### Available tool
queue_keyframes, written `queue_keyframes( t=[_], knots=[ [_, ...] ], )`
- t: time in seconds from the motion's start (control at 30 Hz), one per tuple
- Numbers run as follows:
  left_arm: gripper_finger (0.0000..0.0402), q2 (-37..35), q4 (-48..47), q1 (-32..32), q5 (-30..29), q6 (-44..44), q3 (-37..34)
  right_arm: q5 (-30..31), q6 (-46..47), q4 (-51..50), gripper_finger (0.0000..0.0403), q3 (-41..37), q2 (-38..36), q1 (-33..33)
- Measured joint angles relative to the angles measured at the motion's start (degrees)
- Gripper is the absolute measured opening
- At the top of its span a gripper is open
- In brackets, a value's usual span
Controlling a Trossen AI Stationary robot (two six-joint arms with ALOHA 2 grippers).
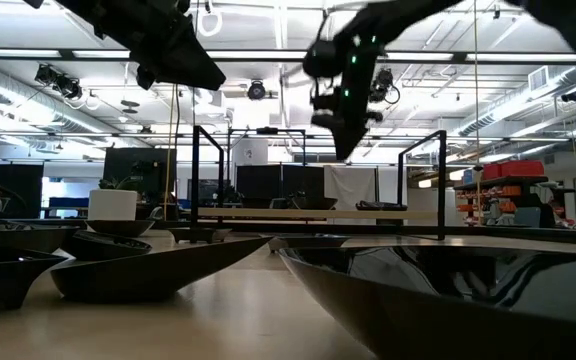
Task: Pick & Place Mini shaped plates
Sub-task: Remove the stacked black teardrop shape bowls
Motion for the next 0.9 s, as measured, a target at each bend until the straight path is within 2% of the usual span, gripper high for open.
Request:
queue_keyframes(
  t=[0.27,0.4,0.53,0.9],
  knots=[
    [0.0105,0.0,-0.06,-0.01,1.58,0.11,0.0,-1.89,-1.65,-3.38,0.0198,2.56,5.99,-7.22],
    [0.0105,0.0,-0.08,0.0,1.53,0.15,0.0,-1.99,-0.35,-5.47,0.0233,2.56,6.25,-8.8],
    [0.0105,0.0,-0.08,0.0,1.53,0.21,0.0,-2.39,-0.2,-6.5,0.024,2.01,6.25,-9.9],
    [0.0105,0.0,-0.08,0.0,2.45,0.22,-0.01,-4.58,-0.52,-4.31,0.0218,-2.54,6.02,-11.12]
  ],
)
